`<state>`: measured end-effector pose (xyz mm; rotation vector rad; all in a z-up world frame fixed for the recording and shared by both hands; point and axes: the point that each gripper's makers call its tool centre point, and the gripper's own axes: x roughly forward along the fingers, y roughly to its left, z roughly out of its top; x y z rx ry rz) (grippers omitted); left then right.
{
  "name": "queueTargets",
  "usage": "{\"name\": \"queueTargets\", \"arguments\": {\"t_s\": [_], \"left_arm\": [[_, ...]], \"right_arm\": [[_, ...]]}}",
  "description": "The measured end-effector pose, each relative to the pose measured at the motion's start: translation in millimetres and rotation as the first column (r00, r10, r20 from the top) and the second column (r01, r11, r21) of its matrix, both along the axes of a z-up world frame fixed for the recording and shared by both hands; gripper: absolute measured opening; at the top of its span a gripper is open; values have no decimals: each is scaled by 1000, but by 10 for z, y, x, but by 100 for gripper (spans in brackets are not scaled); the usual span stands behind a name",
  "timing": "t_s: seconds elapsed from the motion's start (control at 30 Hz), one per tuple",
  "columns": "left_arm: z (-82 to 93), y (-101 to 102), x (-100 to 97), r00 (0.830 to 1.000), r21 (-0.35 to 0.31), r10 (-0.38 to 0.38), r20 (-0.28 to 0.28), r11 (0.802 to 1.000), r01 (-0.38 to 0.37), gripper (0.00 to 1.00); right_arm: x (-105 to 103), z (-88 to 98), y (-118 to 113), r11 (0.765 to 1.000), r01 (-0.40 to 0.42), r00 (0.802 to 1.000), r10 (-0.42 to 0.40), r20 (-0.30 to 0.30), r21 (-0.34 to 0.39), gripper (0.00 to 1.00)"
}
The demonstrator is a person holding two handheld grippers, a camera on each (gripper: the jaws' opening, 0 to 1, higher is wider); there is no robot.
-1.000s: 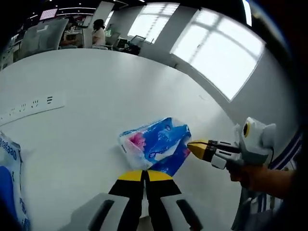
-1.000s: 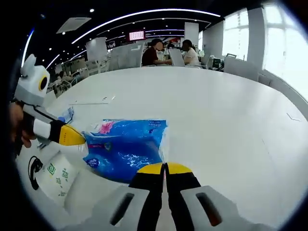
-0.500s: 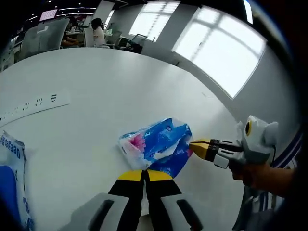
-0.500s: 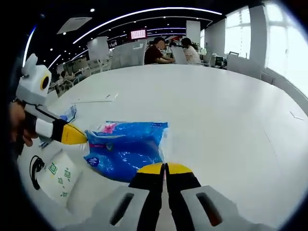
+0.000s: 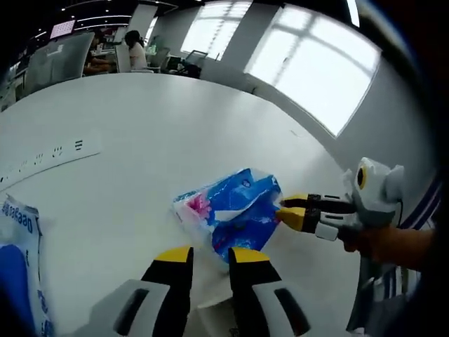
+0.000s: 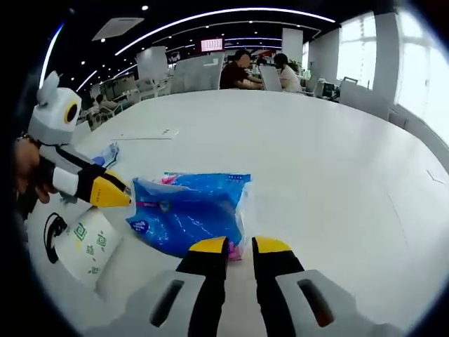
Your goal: Arrange the tabletop items into an orderly group along one side of the table until the central work area is clear of visible clutter.
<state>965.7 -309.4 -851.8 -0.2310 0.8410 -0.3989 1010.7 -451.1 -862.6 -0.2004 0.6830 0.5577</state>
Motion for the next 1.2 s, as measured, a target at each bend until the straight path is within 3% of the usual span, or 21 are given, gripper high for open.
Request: {"name": "queueTargets", "arguments": {"t_s": [0.13,0.3,0.47,0.6,0.7,0.8,0.93,1.2], "left_arm": [[79,96,8,999,22,26,47,999,-27,35],[105,164,-23,998,33,34,61,999,-36,42],[234,295,-134,994,53,47,102,997,-53,49],[323,517,-289,989,76,90,119,992,-100,60],[400,671,-398,979,44,157,134,985,-164,64],[401,832,-553,976,65,182,120,980,-190,69],[394,1107,-782,956,73,273,106,957,-282,77],[429,1477,-1163,923,78,368,113,923,-377,87]], "right_arm": [[-23,31,18,1000,-12,1000,12,4,9,22],[-13,112,37,999,-28,999,27,24,28,29],[-44,341,139,996,-66,996,62,59,67,39],[-112,463,290,987,-150,985,145,95,48,47],[-110,483,409,979,-192,977,185,109,65,50],[-157,569,526,970,-231,968,221,120,79,54],[-215,647,748,946,-311,946,299,123,90,62],[-374,752,1164,900,-424,903,413,118,103,75]]}}
